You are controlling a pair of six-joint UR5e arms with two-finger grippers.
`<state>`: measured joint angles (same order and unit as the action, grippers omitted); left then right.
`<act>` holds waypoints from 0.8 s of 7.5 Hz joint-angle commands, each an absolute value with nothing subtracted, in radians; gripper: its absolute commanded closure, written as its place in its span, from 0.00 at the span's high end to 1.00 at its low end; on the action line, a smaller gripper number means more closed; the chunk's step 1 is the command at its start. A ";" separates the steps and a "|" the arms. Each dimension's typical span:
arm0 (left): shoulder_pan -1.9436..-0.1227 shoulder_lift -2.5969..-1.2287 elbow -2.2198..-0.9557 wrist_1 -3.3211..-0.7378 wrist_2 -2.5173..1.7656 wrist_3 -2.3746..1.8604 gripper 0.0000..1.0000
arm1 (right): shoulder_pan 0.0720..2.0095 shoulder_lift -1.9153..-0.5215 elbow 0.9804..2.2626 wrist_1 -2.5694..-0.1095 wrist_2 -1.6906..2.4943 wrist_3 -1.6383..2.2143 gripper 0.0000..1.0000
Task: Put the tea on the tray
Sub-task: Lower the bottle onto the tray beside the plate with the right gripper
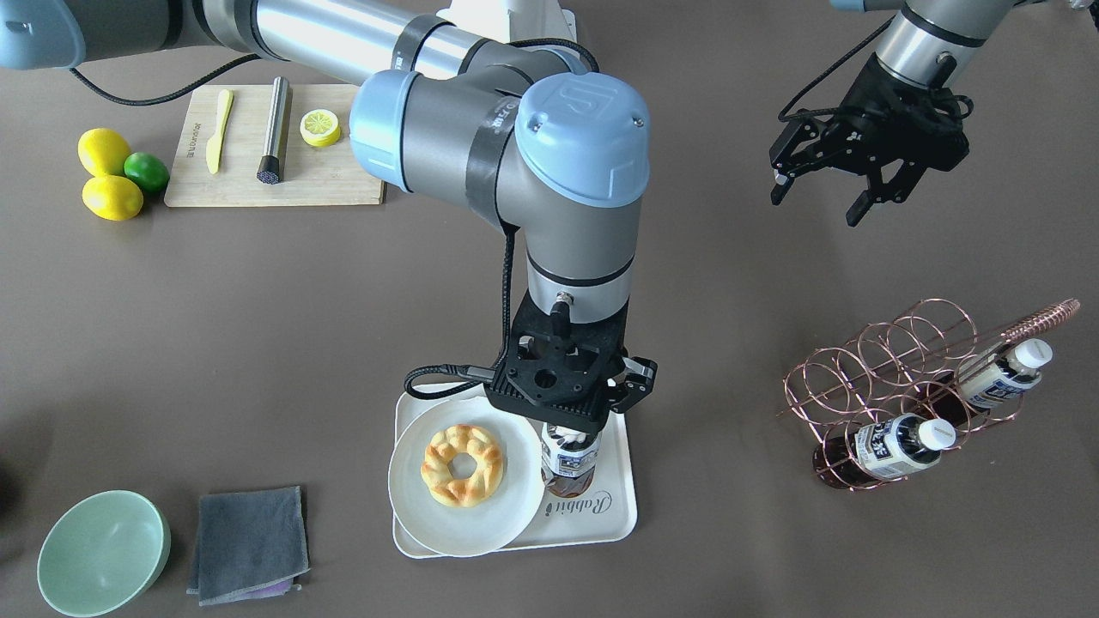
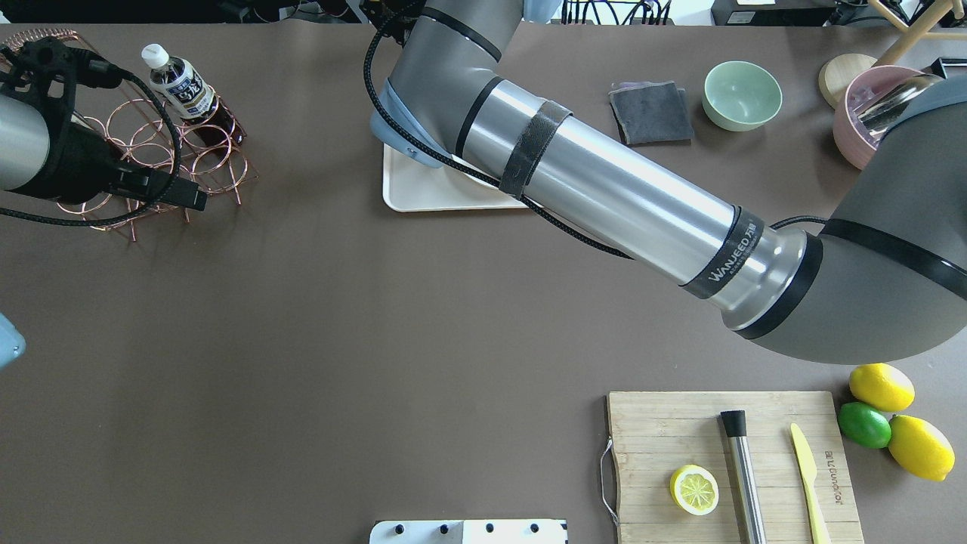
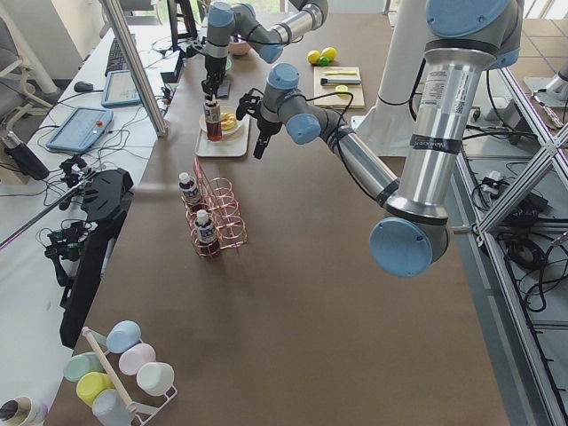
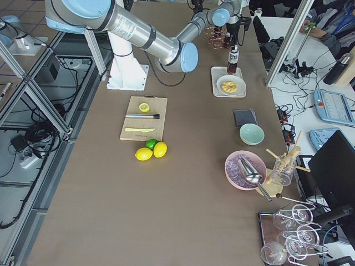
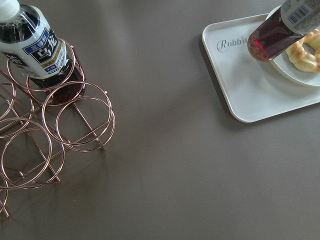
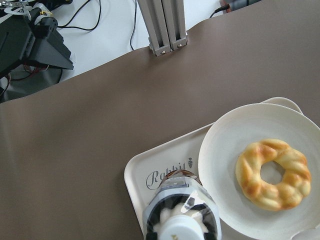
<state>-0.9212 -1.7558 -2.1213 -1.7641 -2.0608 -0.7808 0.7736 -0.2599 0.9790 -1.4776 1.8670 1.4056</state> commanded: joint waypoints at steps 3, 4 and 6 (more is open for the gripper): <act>-0.931 -1.709 -2.173 -1.764 -2.059 -0.790 0.97 | 0.755 -0.212 0.885 -1.407 1.868 1.457 0.00; -0.931 -1.704 -2.177 -1.764 -2.057 -0.792 0.97 | 0.743 -0.213 0.885 -1.407 1.867 1.474 0.00; -0.933 -1.692 -2.184 -1.764 -2.056 -0.792 0.97 | 0.733 -0.215 0.885 -1.417 1.864 1.470 0.00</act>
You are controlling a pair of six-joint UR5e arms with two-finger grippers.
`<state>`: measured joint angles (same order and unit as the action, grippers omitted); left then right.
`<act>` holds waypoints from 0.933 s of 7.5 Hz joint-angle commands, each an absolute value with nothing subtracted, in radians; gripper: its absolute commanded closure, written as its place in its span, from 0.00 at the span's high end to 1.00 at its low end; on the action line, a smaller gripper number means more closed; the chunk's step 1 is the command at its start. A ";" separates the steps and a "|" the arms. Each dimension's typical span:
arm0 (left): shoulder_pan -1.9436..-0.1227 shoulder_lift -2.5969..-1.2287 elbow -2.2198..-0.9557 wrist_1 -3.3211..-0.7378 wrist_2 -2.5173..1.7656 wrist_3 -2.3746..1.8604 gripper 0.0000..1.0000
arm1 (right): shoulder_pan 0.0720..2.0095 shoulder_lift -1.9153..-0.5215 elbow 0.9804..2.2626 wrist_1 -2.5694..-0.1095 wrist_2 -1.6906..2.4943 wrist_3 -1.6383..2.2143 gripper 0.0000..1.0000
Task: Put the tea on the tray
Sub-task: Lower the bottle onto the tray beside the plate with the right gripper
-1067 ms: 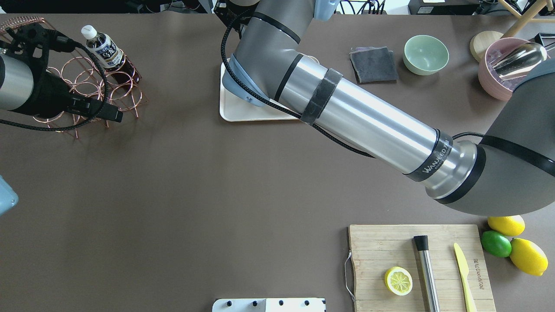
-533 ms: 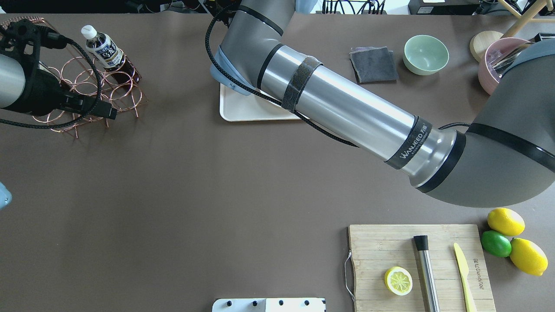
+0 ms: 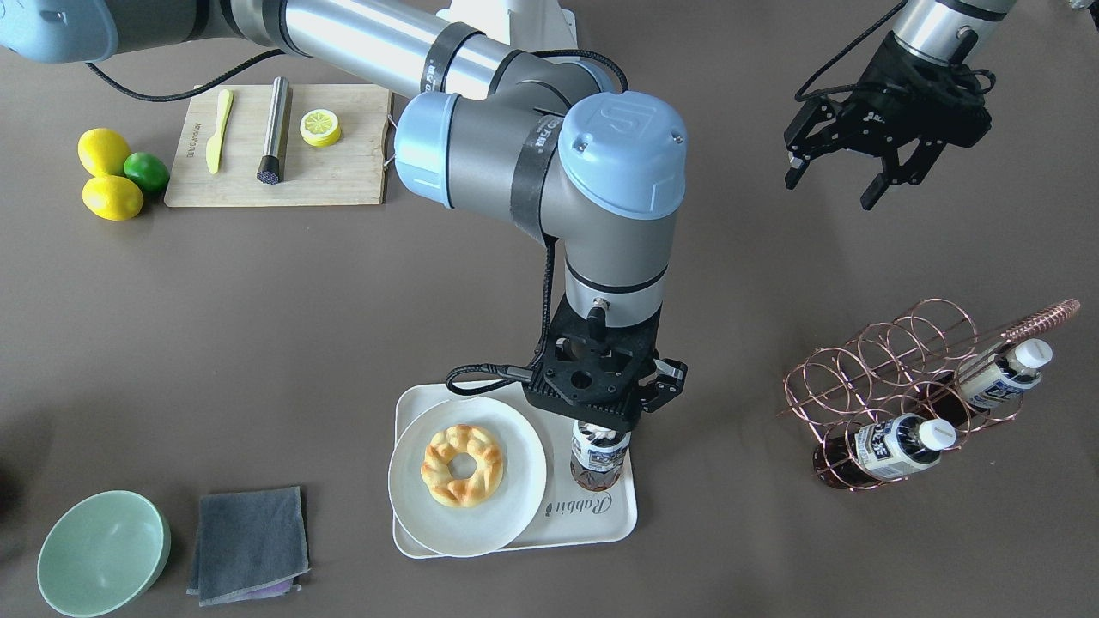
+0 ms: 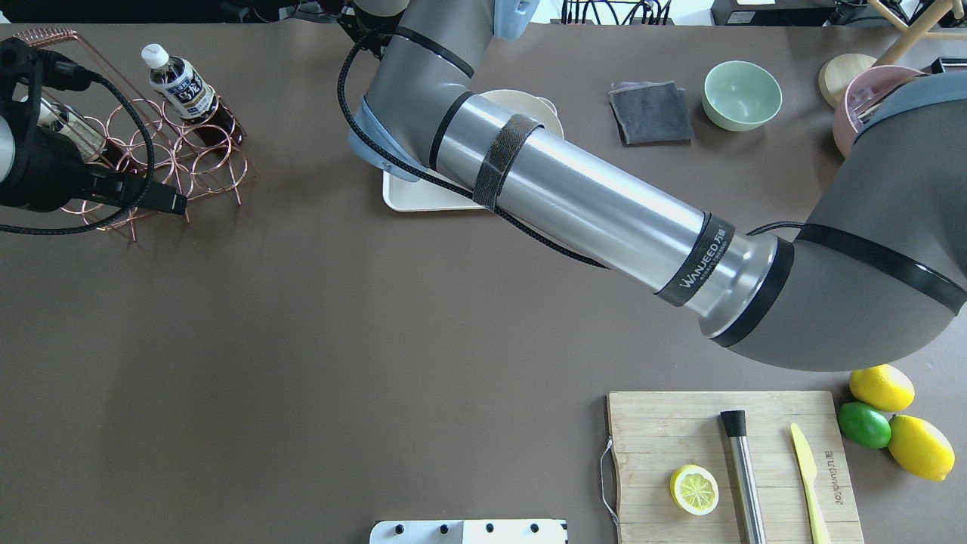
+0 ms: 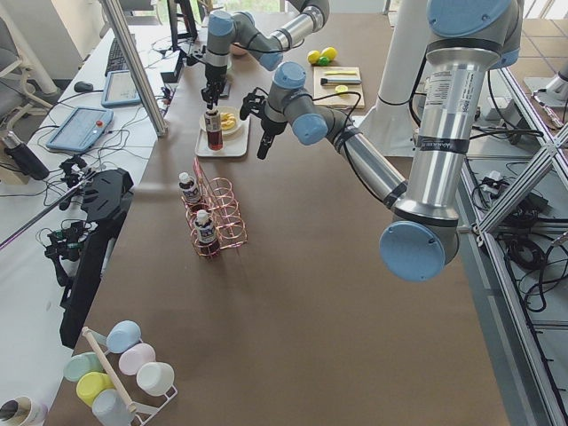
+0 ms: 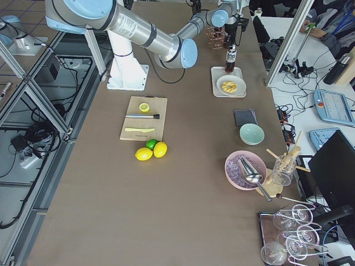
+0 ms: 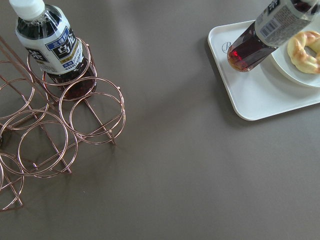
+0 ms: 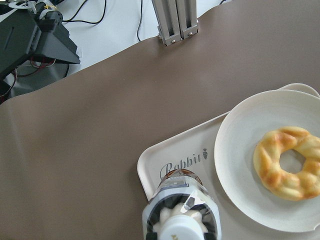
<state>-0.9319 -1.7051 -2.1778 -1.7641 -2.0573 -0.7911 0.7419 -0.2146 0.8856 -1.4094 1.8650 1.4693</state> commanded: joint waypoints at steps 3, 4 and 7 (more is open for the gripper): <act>-0.931 -1.686 -2.189 -1.764 -2.054 -0.793 0.97 | 0.727 -0.213 0.885 -1.439 1.864 1.442 0.35; -0.931 -1.686 -2.187 -1.764 -2.054 -0.793 0.97 | 0.727 -0.213 0.884 -1.450 1.867 1.442 0.55; -0.940 -1.690 -2.187 -1.760 -2.063 -0.790 0.97 | 0.773 -0.222 0.986 -1.603 1.960 1.338 0.72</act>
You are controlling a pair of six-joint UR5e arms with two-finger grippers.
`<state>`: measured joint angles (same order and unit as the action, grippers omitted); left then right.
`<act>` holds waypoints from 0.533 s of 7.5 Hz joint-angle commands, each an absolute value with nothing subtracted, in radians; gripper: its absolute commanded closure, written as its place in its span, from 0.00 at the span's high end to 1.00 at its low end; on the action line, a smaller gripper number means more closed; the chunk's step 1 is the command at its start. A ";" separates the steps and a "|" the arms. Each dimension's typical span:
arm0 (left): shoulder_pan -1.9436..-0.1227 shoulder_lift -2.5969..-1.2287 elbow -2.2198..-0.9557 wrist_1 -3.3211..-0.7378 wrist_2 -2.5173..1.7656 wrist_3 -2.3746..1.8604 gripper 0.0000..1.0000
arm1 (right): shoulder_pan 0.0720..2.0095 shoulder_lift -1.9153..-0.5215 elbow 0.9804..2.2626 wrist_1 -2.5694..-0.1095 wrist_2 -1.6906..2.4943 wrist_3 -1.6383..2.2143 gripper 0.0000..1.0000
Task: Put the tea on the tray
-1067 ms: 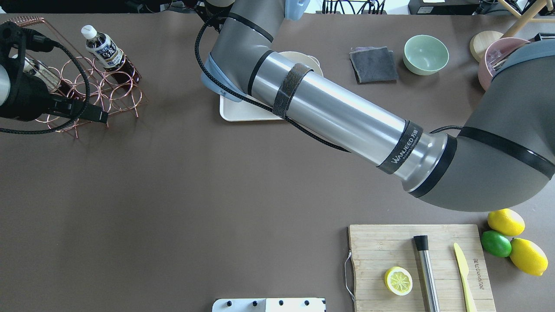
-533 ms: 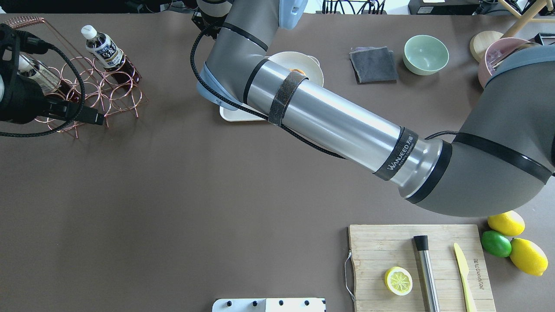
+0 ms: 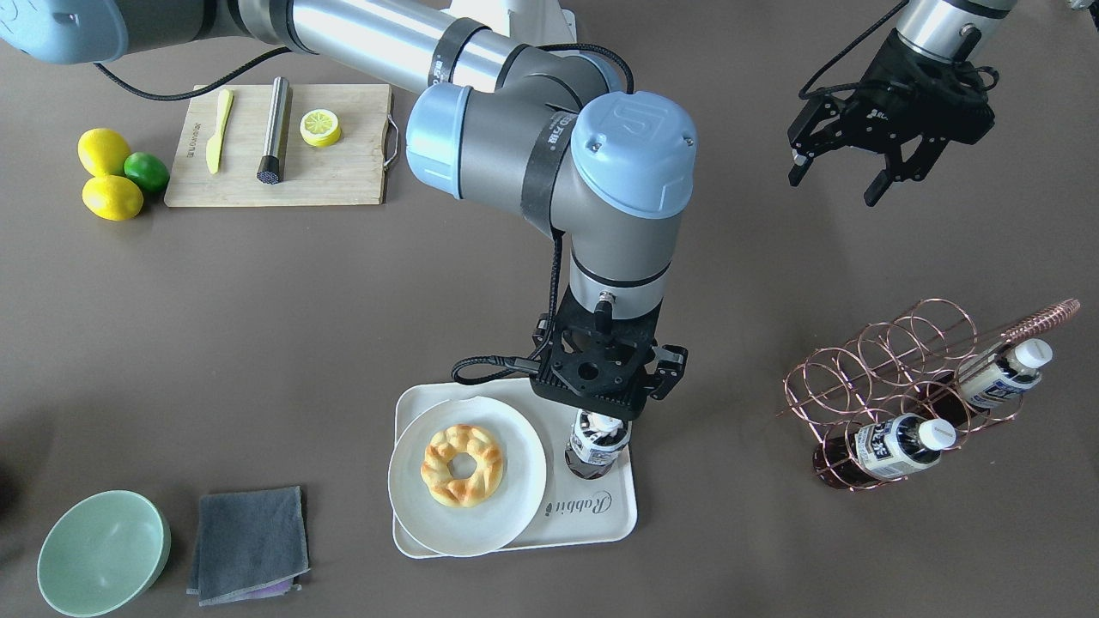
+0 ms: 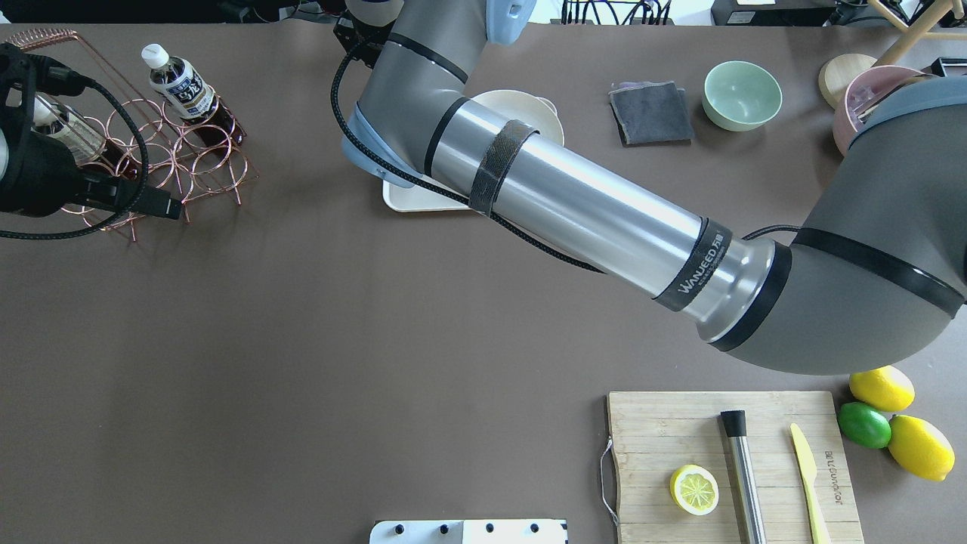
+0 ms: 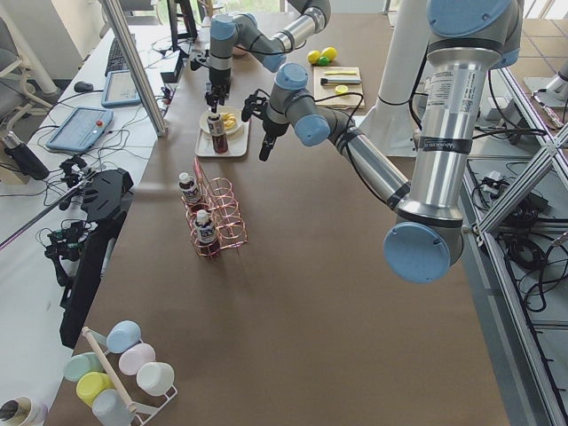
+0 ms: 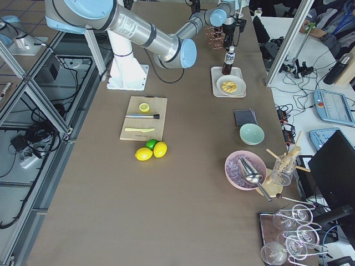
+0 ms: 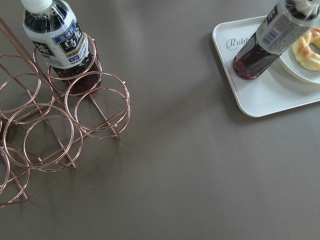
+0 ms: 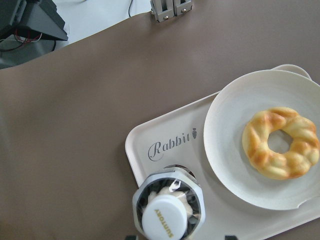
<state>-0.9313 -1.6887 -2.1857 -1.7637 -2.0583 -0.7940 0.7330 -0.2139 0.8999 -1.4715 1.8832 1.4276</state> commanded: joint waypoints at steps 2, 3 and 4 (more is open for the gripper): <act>-1.033 -1.698 -2.181 -1.733 -2.185 -0.752 0.97 | 0.865 -0.410 1.308 -1.796 2.057 1.184 0.72; -1.110 -1.697 -2.186 -1.688 -2.241 -0.661 0.97 | 0.924 -0.528 1.444 -1.831 2.080 1.061 0.73; -1.180 -1.695 -2.201 -1.592 -2.249 -0.514 0.97 | 1.004 -0.657 1.548 -1.854 2.121 0.891 0.75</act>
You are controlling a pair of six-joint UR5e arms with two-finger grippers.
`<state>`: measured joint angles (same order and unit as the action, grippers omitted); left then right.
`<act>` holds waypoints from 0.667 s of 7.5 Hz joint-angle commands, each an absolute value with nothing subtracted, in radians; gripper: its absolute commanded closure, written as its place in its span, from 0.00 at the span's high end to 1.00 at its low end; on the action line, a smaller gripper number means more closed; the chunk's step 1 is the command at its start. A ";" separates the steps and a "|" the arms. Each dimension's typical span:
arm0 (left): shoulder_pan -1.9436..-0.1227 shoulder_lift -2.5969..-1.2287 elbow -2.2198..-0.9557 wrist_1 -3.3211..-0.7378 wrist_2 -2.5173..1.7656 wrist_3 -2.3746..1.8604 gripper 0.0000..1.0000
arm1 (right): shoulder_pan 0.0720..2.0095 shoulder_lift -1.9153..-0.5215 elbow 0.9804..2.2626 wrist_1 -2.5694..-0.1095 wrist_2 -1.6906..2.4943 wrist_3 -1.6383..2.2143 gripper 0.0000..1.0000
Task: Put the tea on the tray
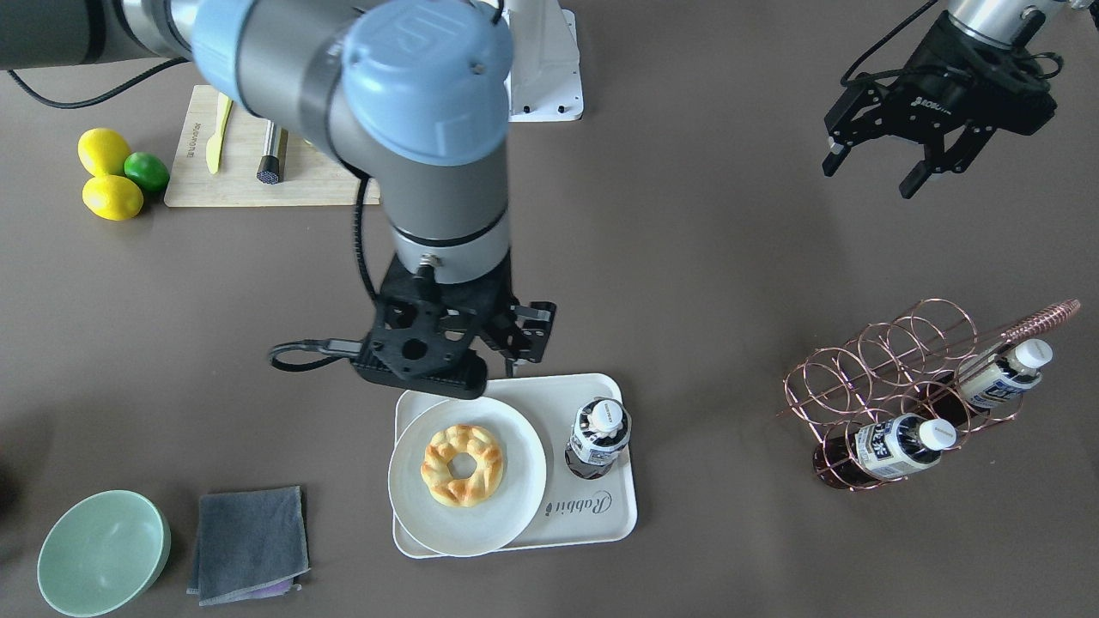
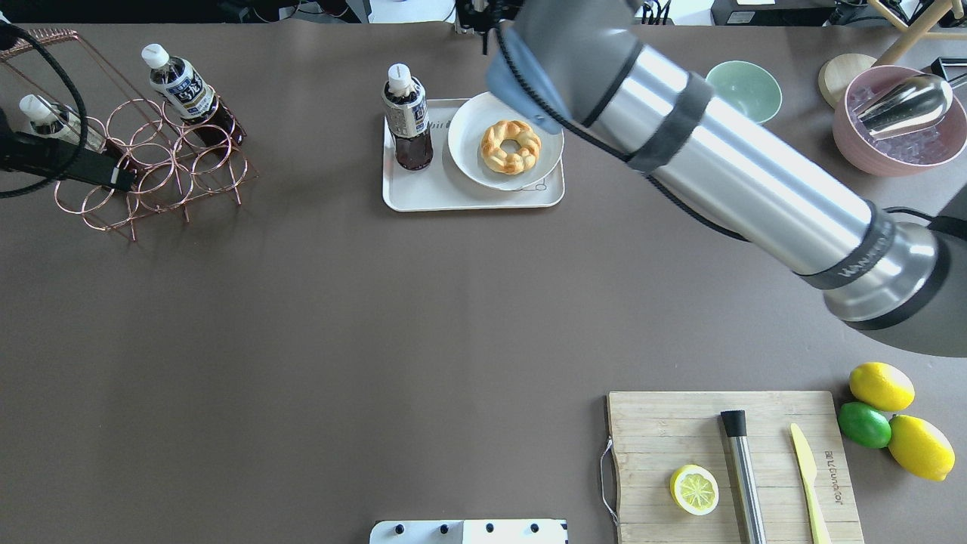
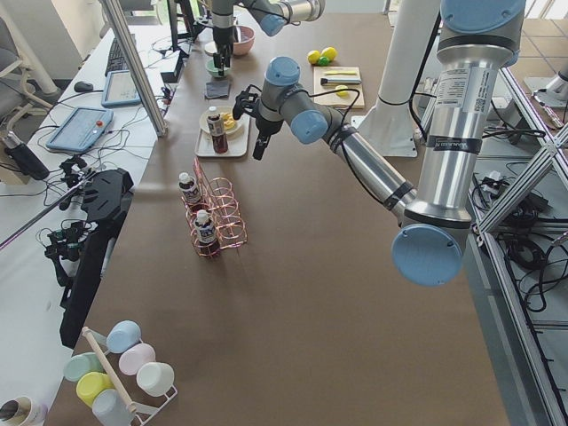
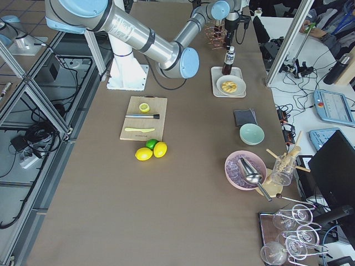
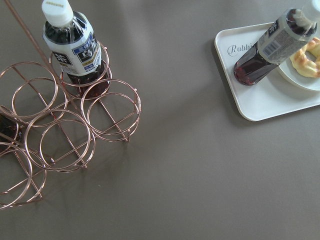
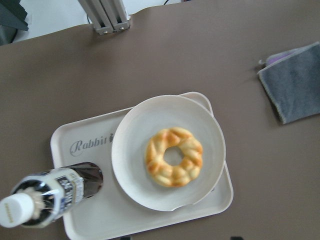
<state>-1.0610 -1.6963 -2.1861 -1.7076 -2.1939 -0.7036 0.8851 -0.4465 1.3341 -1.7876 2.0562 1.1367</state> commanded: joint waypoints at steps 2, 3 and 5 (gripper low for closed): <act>-1.415 -1.690 -2.192 -1.331 -2.249 -0.078 0.97 | 1.157 -0.948 1.743 -1.856 2.141 0.555 1.00; -1.515 -1.690 -2.169 -1.227 -2.249 0.113 0.97 | 1.242 -1.074 1.796 -1.855 2.185 0.403 1.00; -1.612 -1.630 -2.167 -1.169 -2.255 0.225 0.97 | 1.436 -1.320 1.839 -1.855 2.220 -0.006 1.00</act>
<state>-1.5154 -1.6839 -2.1721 -1.2376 -2.2495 0.0981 1.2642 -1.1012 1.7946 -1.8545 2.1905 0.3493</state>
